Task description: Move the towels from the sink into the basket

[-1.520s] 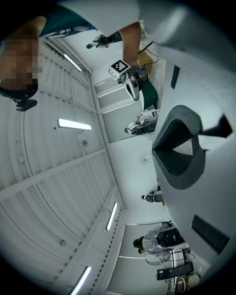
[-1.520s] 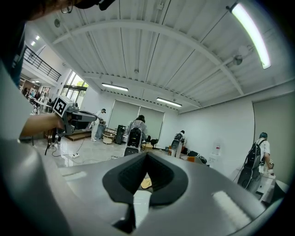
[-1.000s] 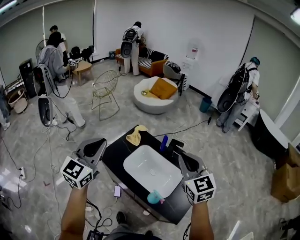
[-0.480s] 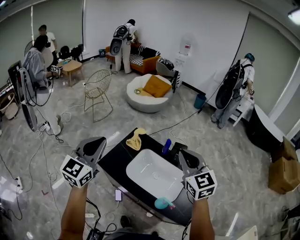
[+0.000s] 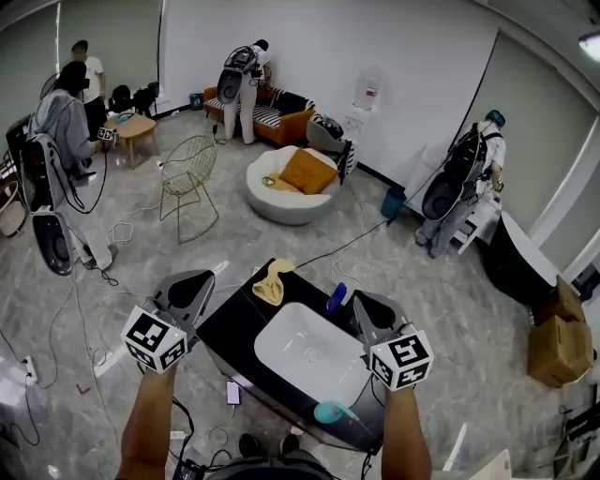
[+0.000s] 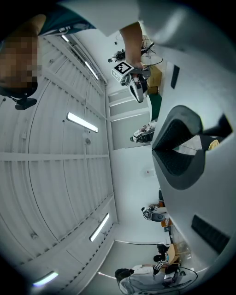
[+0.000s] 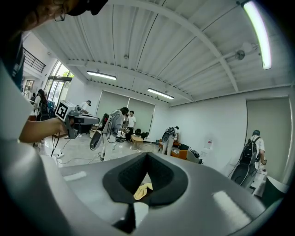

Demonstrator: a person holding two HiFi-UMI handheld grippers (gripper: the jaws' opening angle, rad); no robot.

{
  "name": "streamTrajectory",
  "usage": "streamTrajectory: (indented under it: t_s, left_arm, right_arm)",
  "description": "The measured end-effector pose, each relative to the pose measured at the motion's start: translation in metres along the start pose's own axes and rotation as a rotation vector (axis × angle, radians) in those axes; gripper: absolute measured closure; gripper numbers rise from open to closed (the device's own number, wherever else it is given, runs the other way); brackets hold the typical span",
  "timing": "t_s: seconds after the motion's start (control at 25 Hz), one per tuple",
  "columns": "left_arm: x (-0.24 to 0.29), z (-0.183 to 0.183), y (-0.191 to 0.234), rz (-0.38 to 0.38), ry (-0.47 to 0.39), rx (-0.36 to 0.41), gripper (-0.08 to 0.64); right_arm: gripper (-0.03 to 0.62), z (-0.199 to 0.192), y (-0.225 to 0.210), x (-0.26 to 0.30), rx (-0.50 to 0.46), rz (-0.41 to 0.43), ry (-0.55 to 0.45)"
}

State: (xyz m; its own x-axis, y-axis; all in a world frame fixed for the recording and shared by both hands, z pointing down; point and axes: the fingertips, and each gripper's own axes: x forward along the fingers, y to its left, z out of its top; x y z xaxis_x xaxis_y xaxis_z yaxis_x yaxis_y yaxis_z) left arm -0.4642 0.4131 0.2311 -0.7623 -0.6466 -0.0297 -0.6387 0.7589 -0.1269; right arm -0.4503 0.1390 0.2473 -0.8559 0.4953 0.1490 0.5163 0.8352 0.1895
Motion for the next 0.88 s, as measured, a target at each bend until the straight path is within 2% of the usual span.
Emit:
streamTrajectory:
  t_s: [0.64, 0.88]
  left_arm:
    - [0.044, -0.052, 0.059, 0.052, 0.098, -0.033, 0.554]
    - [0.069, -0.079, 0.077, 0.07, 0.135, -0.07, 0.554]
  right_arm:
    - [0.581, -0.032, -0.034, 0.126, 0.027, 0.111, 0.023]
    - [0.581, -0.066, -0.051, 0.178, 0.056, 0.149, 0.064]
